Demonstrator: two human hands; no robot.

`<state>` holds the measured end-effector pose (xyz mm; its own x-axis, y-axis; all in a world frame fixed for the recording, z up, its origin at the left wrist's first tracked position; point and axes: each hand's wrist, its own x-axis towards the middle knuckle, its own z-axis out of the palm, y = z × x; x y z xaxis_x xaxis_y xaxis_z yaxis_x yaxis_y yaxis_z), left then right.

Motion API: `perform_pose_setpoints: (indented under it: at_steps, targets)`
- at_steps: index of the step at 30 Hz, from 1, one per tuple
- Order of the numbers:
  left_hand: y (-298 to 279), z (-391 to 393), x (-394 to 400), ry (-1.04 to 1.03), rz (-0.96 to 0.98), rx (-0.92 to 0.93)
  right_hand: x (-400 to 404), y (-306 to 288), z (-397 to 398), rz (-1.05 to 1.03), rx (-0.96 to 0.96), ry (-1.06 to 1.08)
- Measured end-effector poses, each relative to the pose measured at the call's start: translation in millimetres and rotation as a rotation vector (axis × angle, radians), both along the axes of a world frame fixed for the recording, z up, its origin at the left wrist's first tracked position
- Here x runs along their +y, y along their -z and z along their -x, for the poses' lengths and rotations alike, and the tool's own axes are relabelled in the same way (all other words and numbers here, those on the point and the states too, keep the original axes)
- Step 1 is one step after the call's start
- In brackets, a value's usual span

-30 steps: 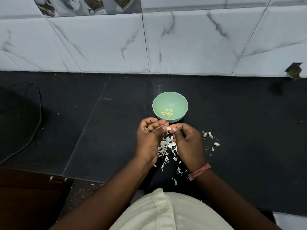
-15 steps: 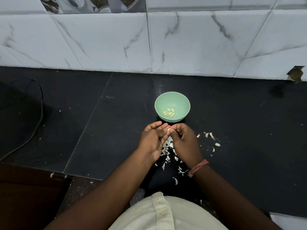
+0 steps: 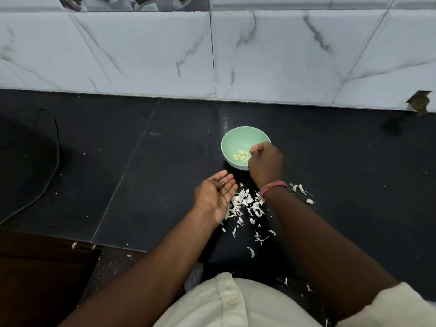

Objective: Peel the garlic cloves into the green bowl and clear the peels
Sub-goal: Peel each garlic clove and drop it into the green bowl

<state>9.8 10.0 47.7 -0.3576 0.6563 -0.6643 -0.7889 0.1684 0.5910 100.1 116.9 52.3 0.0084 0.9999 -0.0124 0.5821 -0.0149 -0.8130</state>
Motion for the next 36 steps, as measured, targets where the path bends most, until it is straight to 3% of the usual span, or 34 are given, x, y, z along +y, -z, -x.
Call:
perform_pose_setpoints:
  at_steps: [5,9,11,16,18,21,24,26,31,36]
  targets:
    - [-0.1,-0.8,-3.8,0.049,0.050,0.018,-30.1,0.4,-4.4,-0.092,0.069,-0.061]
    - [1.0,-3.3,-8.5,0.136,0.095,0.004,-98.1,21.7,-1.7,-0.112,0.153,-0.390]
    - [-0.7,-4.1,-11.3,0.180,0.106,-0.005,-117.3,40.7,-4.4,-0.099,0.094,-0.488]
    - [-5.5,-7.7,-16.5,0.282,0.071,0.012,-106.6,55.3,-26.8,-0.140,-0.087,-0.289]
    - [-6.5,-12.8,-13.6,0.277,0.092,0.033,-106.2,49.0,-27.6,-0.134,-0.041,-0.232]
    - [-9.4,-23.5,-8.9,0.334,0.084,-0.009,-117.4,42.6,-22.2,-0.152,0.017,-0.380]
    - [-10.1,-28.7,-7.2,0.364,0.048,-0.030,-115.0,51.8,-28.2,-0.063,-0.201,-0.420]
    - [-10.9,-32.6,-5.9,0.364,0.023,-0.009,-104.0,53.4,-43.1,0.001,-0.334,-0.309]
    - [-7.4,-39.1,2.3,0.352,0.041,0.068,-66.9,49.4,-98.5,0.007,-0.351,0.079]
    - [-0.4,-51.9,6.3,0.378,0.093,0.083,-39.6,52.2,-141.0,0.083,-0.360,0.113]
